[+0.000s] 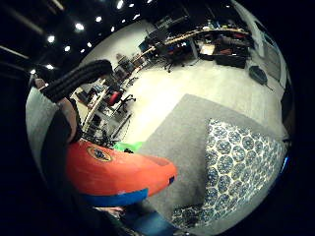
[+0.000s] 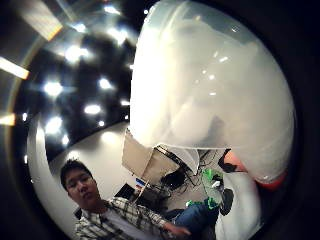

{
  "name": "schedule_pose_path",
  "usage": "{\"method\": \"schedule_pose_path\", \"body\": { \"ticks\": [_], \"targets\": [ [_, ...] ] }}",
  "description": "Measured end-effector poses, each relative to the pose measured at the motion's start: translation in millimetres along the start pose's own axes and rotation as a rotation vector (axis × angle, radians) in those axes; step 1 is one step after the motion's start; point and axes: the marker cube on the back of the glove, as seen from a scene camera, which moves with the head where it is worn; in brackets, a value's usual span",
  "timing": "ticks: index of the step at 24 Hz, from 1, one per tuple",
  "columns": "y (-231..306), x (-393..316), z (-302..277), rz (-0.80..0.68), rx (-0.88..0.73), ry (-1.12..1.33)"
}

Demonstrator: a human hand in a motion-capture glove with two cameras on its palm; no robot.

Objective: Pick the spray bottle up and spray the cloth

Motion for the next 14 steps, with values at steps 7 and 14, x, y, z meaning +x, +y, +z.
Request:
{"method": "schedule_pose_path", "body": {
  "ticks": [7, 14],
  "targets": [
    [55, 17, 63, 0.001, -0.186, -0.056],
    [84, 36, 95, -0.01, -0.238, -0.033]
  ]
}}
